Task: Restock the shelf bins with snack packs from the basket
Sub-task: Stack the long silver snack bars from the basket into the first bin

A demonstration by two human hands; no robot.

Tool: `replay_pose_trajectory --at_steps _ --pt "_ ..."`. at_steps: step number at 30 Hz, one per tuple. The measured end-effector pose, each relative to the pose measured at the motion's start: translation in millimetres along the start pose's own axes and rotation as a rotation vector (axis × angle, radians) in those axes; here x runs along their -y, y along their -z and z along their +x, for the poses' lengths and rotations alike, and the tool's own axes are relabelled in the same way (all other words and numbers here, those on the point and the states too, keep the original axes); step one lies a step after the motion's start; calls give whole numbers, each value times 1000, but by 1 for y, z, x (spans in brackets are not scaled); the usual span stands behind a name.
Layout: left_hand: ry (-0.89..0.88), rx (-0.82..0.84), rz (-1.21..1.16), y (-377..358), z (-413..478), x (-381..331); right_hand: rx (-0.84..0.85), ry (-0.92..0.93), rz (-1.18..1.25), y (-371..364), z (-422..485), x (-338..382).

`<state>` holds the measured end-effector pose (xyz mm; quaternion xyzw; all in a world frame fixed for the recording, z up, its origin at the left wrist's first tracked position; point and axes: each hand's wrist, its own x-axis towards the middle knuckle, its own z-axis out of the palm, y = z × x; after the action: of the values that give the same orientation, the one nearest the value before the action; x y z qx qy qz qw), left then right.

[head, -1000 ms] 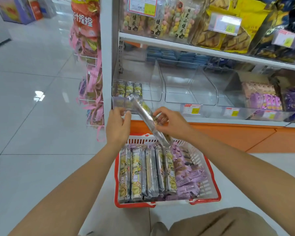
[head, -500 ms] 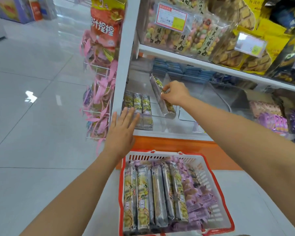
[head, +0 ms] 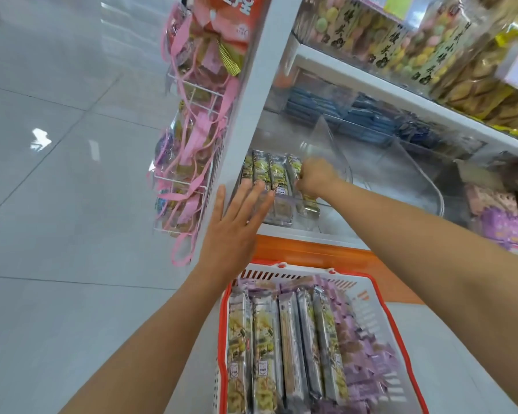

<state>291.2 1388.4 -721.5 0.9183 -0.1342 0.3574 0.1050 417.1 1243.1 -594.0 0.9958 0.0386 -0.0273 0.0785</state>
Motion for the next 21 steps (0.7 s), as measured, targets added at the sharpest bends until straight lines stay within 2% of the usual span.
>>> replay_pose_trajectory --at_steps 5,12,14,17,21 --pt "7 8 -19 0 0 -1 49 -3 -14 -7 3 1" --pt "31 37 -19 5 0 -6 249 -5 113 0 -2 -6" --pt "51 62 -7 8 0 -8 210 6 142 3 -6 -7" --pt "87 112 9 11 1 -13 57 48 217 12 -16 -2" --pt "155 203 -1 21 5 -22 -159 202 490 22 -46 1"
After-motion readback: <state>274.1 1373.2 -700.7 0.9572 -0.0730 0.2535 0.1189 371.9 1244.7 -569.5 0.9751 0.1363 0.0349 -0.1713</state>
